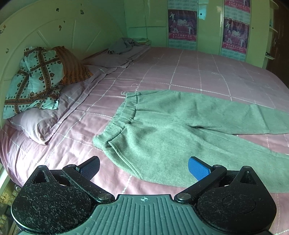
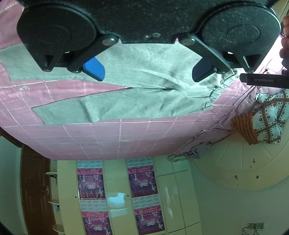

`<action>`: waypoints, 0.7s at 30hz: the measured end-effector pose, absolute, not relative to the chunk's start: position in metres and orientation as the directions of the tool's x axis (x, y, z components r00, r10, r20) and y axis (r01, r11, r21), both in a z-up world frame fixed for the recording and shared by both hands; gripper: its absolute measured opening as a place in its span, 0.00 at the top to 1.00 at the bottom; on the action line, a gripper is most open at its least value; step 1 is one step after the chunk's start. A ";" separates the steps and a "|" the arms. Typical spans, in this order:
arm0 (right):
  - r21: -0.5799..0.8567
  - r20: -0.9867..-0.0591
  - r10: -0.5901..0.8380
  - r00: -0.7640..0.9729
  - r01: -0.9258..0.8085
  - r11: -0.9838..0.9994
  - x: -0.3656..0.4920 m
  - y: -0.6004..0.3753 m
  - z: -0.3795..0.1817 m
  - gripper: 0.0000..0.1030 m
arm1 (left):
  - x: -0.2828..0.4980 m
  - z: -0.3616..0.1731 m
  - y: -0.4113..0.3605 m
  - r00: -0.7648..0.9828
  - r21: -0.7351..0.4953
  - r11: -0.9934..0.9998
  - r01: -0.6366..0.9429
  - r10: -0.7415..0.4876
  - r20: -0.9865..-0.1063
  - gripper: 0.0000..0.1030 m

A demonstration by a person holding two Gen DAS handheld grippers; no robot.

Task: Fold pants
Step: 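Move both grippers open toward the waistband of the grey-green sweatpants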

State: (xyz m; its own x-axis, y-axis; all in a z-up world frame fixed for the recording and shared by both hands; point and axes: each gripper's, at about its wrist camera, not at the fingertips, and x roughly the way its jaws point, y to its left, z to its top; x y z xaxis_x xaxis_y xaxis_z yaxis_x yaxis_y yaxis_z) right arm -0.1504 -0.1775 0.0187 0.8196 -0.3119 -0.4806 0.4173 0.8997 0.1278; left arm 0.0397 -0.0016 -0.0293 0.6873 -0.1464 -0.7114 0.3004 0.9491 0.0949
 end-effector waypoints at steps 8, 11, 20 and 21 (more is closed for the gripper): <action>0.180 -0.472 -0.257 0.843 0.377 0.908 -0.131 -0.180 0.014 0.00 | 0.058 -0.037 -0.013 0.699 0.131 0.937 0.325 -0.144 -0.701 0.00; 0.195 -0.478 -0.247 0.843 0.375 0.906 -0.125 -0.185 0.011 0.00 | 0.064 -0.040 -0.018 0.699 0.130 0.934 0.333 -0.152 -0.699 0.00; 0.179 -0.529 -0.241 0.813 0.384 0.906 -0.100 -0.197 0.003 0.00 | 0.084 -0.051 -0.035 0.687 0.143 0.923 0.358 -0.156 -0.710 0.00; 0.175 -0.533 -0.248 0.809 0.392 0.903 -0.098 -0.199 0.002 0.00 | 0.087 -0.051 -0.037 0.685 0.145 0.922 0.359 -0.156 -0.711 0.00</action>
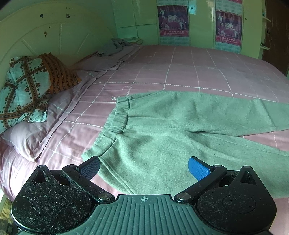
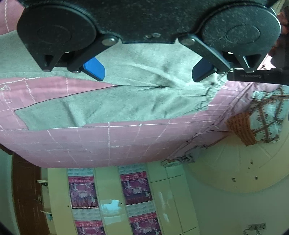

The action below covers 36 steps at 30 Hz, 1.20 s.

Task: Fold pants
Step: 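Move both grippers open toward the waistband of the grey-green sweatpants, then grasp the waistband with the left gripper while the right gripper grasps the other waistband edge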

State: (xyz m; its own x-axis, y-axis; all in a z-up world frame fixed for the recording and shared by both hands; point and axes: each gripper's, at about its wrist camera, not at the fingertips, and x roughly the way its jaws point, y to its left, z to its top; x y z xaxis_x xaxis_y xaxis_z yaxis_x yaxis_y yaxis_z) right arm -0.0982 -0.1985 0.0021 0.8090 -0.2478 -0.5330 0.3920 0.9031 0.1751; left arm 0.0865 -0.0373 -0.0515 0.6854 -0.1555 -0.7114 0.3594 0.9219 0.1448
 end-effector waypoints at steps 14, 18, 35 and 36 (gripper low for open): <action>0.175 -0.543 -0.232 0.807 0.379 0.909 -0.066 -0.220 -0.008 0.00 | 0.131 -0.067 -0.051 0.658 0.133 0.934 0.331 -0.127 -0.743 0.00; 0.167 -0.556 -0.225 0.800 0.372 0.913 -0.052 -0.223 -0.011 0.00 | 0.145 -0.068 -0.056 0.671 0.143 0.934 0.326 -0.123 -0.731 0.00; 0.270 -0.571 -0.128 0.811 0.333 0.903 0.004 -0.260 -0.015 0.00 | 0.210 -0.090 -0.061 0.641 0.125 0.948 0.291 -0.097 -0.761 0.00; 0.248 -0.563 -0.140 0.815 0.328 0.912 0.008 -0.260 -0.015 0.00 | 0.216 -0.092 -0.060 0.639 0.120 0.951 0.284 -0.095 -0.763 0.00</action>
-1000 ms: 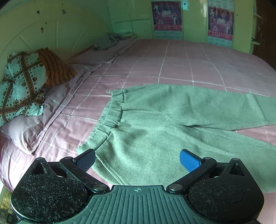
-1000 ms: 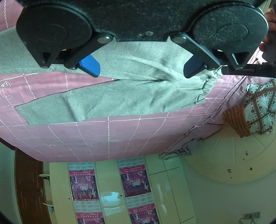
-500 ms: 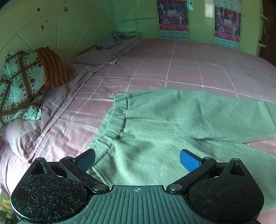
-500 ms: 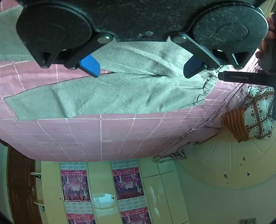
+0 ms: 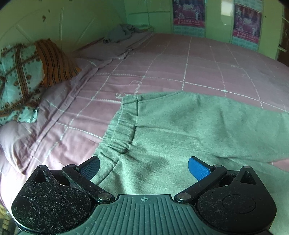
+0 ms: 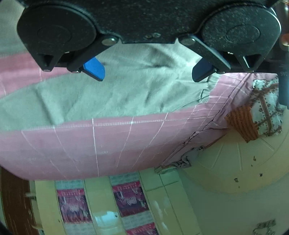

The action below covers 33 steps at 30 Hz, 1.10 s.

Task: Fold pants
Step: 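Grasp the waistband with the left gripper while the right gripper grasps the other waistband edge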

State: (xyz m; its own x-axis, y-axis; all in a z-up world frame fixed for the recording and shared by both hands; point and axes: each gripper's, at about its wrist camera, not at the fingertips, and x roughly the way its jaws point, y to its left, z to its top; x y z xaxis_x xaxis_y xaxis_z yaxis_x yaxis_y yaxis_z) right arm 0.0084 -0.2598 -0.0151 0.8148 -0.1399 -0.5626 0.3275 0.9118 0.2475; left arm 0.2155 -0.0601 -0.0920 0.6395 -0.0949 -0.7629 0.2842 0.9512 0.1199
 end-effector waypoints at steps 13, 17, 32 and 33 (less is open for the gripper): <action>0.039 -0.710 -0.129 0.693 0.222 0.974 0.123 -0.276 -0.069 0.42 | 0.334 -0.136 -0.047 0.573 0.120 0.965 0.235 -0.038 -0.818 0.57; 0.027 -0.734 -0.076 0.675 0.141 0.990 0.168 -0.286 -0.089 0.55 | 0.377 -0.150 -0.046 0.586 0.145 0.965 0.219 -0.012 -0.810 0.57; -0.104 -0.805 -0.062 0.590 -0.037 0.994 0.324 -0.321 -0.134 0.55 | 0.457 -0.203 -0.051 0.534 0.088 0.945 0.314 -0.099 -0.839 0.25; -0.110 -0.815 -0.064 0.577 -0.046 0.993 0.329 -0.323 -0.137 0.55 | 0.460 -0.203 -0.046 0.516 0.055 0.951 0.303 -0.115 -0.849 0.25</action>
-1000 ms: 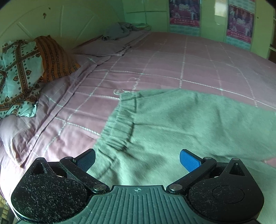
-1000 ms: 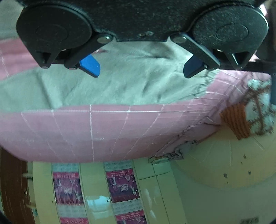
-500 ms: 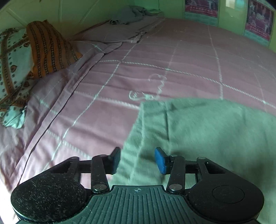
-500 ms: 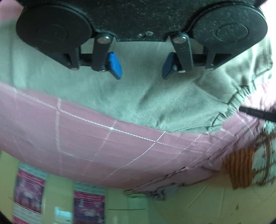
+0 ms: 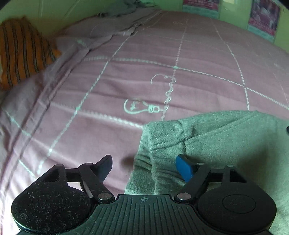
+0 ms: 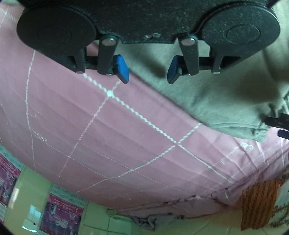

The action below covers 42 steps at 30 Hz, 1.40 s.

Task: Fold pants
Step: 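Grasp the waistband with the left gripper while the right gripper grasps the other waistband edge, then lift the waistband with both grippers and fold it over toward the pant cuffs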

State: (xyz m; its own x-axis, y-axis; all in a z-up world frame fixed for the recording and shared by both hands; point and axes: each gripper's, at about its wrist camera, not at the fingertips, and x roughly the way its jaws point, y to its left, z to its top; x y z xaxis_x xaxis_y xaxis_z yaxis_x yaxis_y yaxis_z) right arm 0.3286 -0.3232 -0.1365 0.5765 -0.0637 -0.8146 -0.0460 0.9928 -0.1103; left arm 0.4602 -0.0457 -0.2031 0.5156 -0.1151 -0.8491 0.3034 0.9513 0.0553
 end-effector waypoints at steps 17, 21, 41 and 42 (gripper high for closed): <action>-0.044 -0.852 0.052 0.522 -0.170 0.984 0.338 -0.311 -0.154 0.64 | 0.458 -0.203 -0.044 0.529 0.083 0.964 0.251 -0.065 -0.846 0.55; -0.091 -0.849 -0.004 0.528 -0.138 0.986 0.328 -0.294 -0.157 0.80 | 0.463 -0.213 -0.049 0.555 0.104 0.971 0.215 -0.034 -0.831 0.53; -0.189 -0.719 0.020 0.694 -0.223 0.956 0.090 -0.181 -0.087 0.95 | 0.310 -0.135 0.034 0.474 -0.115 0.984 0.134 -0.166 -0.865 0.99; -0.178 -0.727 0.023 0.686 -0.222 0.959 0.079 -0.174 -0.095 0.95 | 0.302 -0.138 0.040 0.454 -0.128 0.984 0.124 -0.171 -0.875 0.99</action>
